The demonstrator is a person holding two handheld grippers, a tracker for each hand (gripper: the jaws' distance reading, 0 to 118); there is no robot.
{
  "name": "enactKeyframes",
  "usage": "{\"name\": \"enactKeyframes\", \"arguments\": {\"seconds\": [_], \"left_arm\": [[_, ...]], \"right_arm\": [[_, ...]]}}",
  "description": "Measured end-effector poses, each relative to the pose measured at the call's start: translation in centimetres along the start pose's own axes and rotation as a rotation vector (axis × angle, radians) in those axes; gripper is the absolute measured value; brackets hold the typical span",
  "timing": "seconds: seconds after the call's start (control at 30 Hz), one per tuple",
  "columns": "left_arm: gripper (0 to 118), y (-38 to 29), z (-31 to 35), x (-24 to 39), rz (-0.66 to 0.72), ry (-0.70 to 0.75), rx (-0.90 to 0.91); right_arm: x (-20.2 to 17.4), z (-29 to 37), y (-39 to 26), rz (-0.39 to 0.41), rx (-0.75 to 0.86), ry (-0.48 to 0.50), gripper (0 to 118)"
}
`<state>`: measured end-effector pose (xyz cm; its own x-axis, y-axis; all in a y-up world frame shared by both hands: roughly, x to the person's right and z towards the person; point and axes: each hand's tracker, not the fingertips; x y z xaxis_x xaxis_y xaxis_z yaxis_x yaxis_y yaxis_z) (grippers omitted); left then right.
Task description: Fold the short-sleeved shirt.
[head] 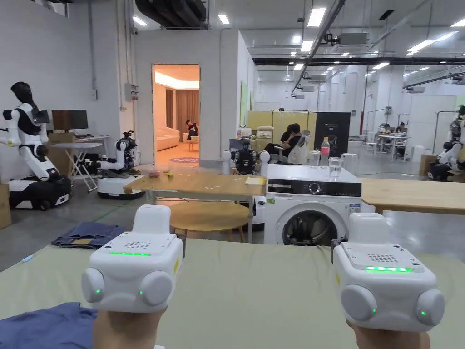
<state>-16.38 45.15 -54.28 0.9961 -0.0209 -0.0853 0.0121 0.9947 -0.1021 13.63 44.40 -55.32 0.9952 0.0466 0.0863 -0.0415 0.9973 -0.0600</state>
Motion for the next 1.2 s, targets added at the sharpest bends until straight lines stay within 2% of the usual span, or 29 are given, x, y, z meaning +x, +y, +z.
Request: {"name": "enactKeyframes", "arguments": {"seconds": [0.13,0.4,0.5,0.6,0.67,0.77,0.9,0.97,1.0,1.03,1.07,1.1,1.2], "left_arm": [[0,-0.9,2.0,-6.3,0.018,0.141,-0.019],[0,-3.3,7.9,-19.8,0.035,0.430,-0.090],[0,-4.7,8.0,-23.0,0.044,0.472,-0.157],[0,-5.9,6.1,-24.1,0.071,0.412,-0.284],[0,-7.1,3.2,-24.4,0.117,0.259,-0.429],[0,-10.4,-2.7,-24.6,0.214,0.122,-0.681],[0,-15.6,-10.7,-23.5,0.193,0.083,-0.816],[0,-17.2,-14.0,-22.9,0.185,0.070,-0.815],[14,-17.9,-15.3,-22.5,0.188,0.063,-0.824],[59,-18.5,-17.0,-22.3,0.194,0.058,-0.828],[98,-19.2,-18.5,-22.1,0.195,0.054,-0.833],[118,-19.9,-20.0,-21.8,0.183,0.057,-0.844],[117,-21.7,-23.1,-20.9,0.131,0.078,-0.856]], "right_arm": [[-5.9,-0.7,-0.2,0.017,-0.018,0.134,0],[-21.2,0.5,-2.0,0.020,-0.049,0.485,0],[-24.3,0.7,-3.3,0.029,-0.070,0.545,0],[-25.7,-0.4,-4.5,0.038,-0.089,0.568,0],[-26.3,-1.4,-5.3,0.044,-0.101,0.578,0],[-27.2,-3.5,-7.0,0.070,-0.139,0.599,0],[-28.3,-6.5,-9.3,0.124,-0.183,0.600,0],[-28.7,-7.9,-10.4,0.139,-0.202,0.594,0],[-28.9,-8.8,-10.9,0.139,-0.214,0.593,0],[-29.0,-9.7,-11.5,0.138,-0.227,0.590,0],[-29.3,-10.1,-12.0,0.136,-0.235,0.583,0],[-29.4,-10.8,-12.5,0.135,-0.242,0.576,0],[-29.6,-12.3,-13.8,0.143,-0.268,0.557,0]]}}
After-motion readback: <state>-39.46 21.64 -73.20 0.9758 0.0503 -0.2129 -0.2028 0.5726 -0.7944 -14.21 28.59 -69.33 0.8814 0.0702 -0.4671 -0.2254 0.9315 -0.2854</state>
